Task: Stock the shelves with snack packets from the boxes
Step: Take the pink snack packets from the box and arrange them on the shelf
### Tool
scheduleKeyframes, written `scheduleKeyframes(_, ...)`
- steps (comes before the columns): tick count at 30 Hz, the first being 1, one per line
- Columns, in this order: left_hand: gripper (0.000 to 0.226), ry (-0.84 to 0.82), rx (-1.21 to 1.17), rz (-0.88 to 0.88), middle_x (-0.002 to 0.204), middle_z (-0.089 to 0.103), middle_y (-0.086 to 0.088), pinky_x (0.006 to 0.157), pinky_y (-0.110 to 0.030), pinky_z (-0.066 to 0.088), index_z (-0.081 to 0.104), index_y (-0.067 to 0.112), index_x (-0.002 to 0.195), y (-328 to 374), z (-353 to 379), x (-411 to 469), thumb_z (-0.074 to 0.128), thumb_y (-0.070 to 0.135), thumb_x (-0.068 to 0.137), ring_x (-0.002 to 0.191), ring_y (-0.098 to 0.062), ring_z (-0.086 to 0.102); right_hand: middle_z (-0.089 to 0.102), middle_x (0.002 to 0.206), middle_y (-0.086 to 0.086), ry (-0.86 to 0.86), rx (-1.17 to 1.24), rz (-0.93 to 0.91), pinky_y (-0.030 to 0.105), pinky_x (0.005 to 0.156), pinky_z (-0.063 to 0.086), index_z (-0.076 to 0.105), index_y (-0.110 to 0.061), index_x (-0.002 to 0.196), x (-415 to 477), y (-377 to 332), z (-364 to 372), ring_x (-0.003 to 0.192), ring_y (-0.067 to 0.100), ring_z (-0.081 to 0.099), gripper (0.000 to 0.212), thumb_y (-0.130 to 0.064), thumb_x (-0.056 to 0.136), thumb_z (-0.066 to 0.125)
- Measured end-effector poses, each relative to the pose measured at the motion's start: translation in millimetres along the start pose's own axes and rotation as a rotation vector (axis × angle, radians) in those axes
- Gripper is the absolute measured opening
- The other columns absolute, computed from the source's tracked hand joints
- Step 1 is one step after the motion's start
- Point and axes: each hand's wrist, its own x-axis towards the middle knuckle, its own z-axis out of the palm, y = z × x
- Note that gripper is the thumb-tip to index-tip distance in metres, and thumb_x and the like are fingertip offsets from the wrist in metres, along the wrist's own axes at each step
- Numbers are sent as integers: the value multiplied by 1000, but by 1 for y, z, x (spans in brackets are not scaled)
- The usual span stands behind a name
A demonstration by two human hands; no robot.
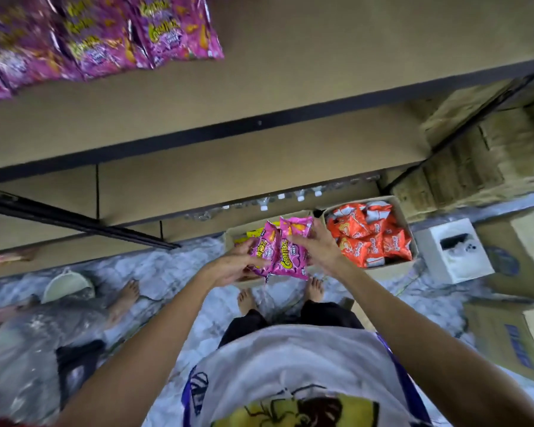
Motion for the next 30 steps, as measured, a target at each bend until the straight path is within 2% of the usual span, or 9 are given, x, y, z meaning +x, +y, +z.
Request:
scheduleKeyframes(3,96,53,34,76,148,36,10,104,-37,44,26,25,154,18,14,-17,81,42,78,138,-18,38,62,113,11,-17,24,2,45,81,57,43,-23,137,-6,-14,-3,111,36,62,66,-26,83,80)
scheduleKeyframes(6,80,189,137,168,152,39,3,110,-43,35,33,20,152,39,19,-29,72,41,85,140,-22,39,68,101,17,-17,-1,-63,48,81,54,56,-19,119,-5,-32,-11,86,31,64,53,-28,75,85)
scheduleKeyframes(8,68,220,269,232,155,35,-5,110,-35,32,33,16,151,57,20,-39,65,33,94,142,-22,34,70,105,10,-3,-29,-110,45,92,54,55,-15,124,-1,-48,-20,96,30,67,79,-45,59,90)
scheduleKeyframes(10,63,236,367,303,149,44,-1,105,-30,34,40,21,147,76,17,-44,66,38,93,136,-18,41,70,113,5,5,26,-150,45,96,53,47,-17,134,0,-69,-27,108,26,67,97,-47,53,91)
scheduleKeyframes(15,72,227,429,430,136,52,9,114,-40,37,49,24,138,134,13,-66,74,56,79,124,-9,51,60,119,12,-44,103,-315,40,83,58,40,-28,141,-10,-132,-42,91,20,68,82,-24,70,81)
scheduleKeyframes(18,41,229,533,496,125,58,14,106,-30,43,52,27,127,174,20,-86,66,43,92,111,0,56,66,113,13,-82,126,-407,35,70,60,48,-20,133,-11,-165,-53,85,23,72,62,-11,79,77)
scheduleKeyframes(21,59,290,585,562,150,41,8,114,-33,31,42,27,145,209,26,-106,64,42,92,135,-11,42,71,105,12,-108,139,-462,33,67,59,57,-14,121,-13,-195,-61,82,23,73,40,-8,85,73)
scheduleKeyframes(25,67,303,630,642,157,31,-4,106,-24,28,29,16,153,241,35,-122,59,35,96,136,-13,35,72,104,12,-102,174,-522,40,77,60,60,-18,116,-9,-226,-66,84,25,72,47,-19,73,78)
scheduleKeyframes(30,63,441,662,708,150,45,-2,104,-23,33,43,16,147,275,32,-127,69,31,91,120,-5,43,73,98,7,-133,205,-567,39,75,60,59,-15,116,5,-252,-68,82,24,71,50,-19,70,79)
